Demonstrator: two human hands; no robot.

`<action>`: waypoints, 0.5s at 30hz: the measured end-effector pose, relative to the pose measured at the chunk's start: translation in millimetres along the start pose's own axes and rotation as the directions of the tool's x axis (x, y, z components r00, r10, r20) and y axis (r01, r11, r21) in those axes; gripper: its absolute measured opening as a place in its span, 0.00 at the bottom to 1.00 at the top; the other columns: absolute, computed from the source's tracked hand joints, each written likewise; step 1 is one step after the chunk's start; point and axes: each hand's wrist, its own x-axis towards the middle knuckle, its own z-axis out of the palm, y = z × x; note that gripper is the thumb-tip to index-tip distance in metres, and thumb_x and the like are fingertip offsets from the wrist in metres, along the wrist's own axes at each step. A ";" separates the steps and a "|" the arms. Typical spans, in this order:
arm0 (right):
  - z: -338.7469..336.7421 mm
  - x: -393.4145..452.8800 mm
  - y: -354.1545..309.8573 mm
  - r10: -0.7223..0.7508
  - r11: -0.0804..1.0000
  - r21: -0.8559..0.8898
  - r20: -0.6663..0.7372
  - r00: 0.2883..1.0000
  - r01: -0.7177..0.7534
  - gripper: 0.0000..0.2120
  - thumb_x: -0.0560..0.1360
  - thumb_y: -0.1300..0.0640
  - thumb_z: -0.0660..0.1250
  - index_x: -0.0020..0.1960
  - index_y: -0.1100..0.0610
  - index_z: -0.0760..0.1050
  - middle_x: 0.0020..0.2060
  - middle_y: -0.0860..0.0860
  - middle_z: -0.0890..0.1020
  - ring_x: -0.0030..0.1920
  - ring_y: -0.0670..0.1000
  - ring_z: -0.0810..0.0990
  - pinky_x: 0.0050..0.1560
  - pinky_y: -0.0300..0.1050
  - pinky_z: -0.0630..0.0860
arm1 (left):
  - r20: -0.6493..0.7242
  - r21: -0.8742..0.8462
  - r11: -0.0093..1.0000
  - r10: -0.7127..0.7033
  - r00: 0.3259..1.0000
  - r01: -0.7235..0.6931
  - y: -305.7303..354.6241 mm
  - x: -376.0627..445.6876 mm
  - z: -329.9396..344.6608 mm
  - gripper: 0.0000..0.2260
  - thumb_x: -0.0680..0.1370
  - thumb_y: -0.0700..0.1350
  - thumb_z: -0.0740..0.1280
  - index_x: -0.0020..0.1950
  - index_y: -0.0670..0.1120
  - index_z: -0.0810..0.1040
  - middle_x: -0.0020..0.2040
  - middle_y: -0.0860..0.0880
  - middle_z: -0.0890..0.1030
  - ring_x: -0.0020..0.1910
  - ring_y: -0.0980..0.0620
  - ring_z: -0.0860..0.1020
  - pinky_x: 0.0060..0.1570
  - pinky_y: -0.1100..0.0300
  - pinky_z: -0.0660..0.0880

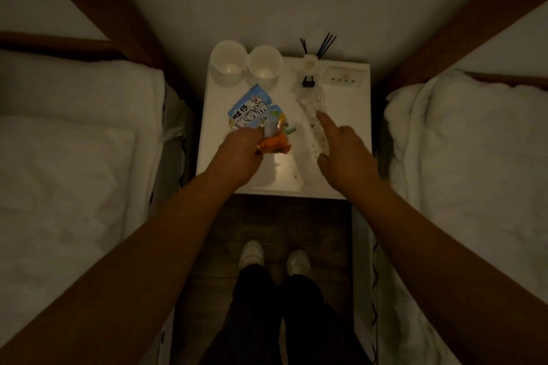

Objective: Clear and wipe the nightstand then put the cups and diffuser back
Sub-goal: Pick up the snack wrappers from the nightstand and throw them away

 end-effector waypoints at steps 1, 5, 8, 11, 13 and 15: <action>-12.3 -12.9 -9.8 -0.004 1.000 0.014 -0.017 1.000 0.004 0.38 0.76 0.56 0.65 0.78 0.43 0.48 0.54 0.57 0.72 0.51 0.57 0.74 0.46 0.50 0.75 | -0.023 0.006 1.000 0.014 1.000 -0.014 12.4 -10.7 -14.0 0.09 0.75 0.34 0.66 0.55 0.39 0.78 0.52 0.37 0.80 0.52 0.39 0.77 0.48 0.61 0.65; -66.9 -65.7 -50.7 -0.034 0.999 0.033 -0.079 0.996 0.037 0.39 0.75 0.55 0.66 0.77 0.41 0.46 0.52 0.55 0.72 0.47 0.52 0.72 0.41 0.46 0.71 | -0.081 0.027 0.998 0.063 0.995 -0.061 59.2 -58.1 -72.0 0.10 0.76 0.36 0.66 0.57 0.42 0.78 0.54 0.40 0.80 0.53 0.41 0.77 0.50 0.57 0.71; -104.6 -100.3 -81.6 -0.079 0.996 0.026 -0.146 0.986 0.083 0.40 0.75 0.55 0.67 0.77 0.40 0.46 0.51 0.54 0.73 0.46 0.50 0.71 0.40 0.44 0.70 | -0.139 0.048 0.998 0.040 0.990 -0.034 84.0 -94.7 -117.3 0.12 0.78 0.37 0.65 0.60 0.44 0.77 0.56 0.40 0.79 0.56 0.41 0.77 0.57 0.45 0.74; -131.8 -124.3 -101.8 -0.121 0.991 0.025 -0.199 0.972 0.128 0.41 0.74 0.56 0.68 0.76 0.40 0.46 0.52 0.54 0.74 0.48 0.52 0.73 0.40 0.46 0.75 | -0.211 0.069 0.996 0.069 0.975 -0.056 103.2 -124.5 -149.9 0.11 0.77 0.37 0.66 0.59 0.43 0.78 0.55 0.40 0.80 0.55 0.41 0.78 0.56 0.48 0.75; -147.3 -136.5 -114.5 -0.163 0.985 0.020 -0.214 0.963 0.171 0.41 0.74 0.57 0.68 0.76 0.39 0.47 0.52 0.54 0.74 0.48 0.52 0.74 0.40 0.48 0.76 | -0.270 0.089 0.994 0.079 0.960 -0.057 115.6 -142.8 -170.3 0.11 0.76 0.37 0.67 0.58 0.43 0.78 0.53 0.41 0.80 0.53 0.41 0.78 0.53 0.49 0.75; -160.6 -147.4 -126.6 -0.219 0.973 0.019 -0.241 0.945 0.230 0.41 0.74 0.57 0.68 0.76 0.38 0.46 0.53 0.54 0.74 0.49 0.52 0.75 0.40 0.47 0.76 | -0.323 0.100 0.992 0.102 0.941 -0.074 124.7 -160.3 -188.7 0.11 0.76 0.38 0.68 0.58 0.44 0.79 0.53 0.42 0.81 0.54 0.42 0.78 0.54 0.50 0.75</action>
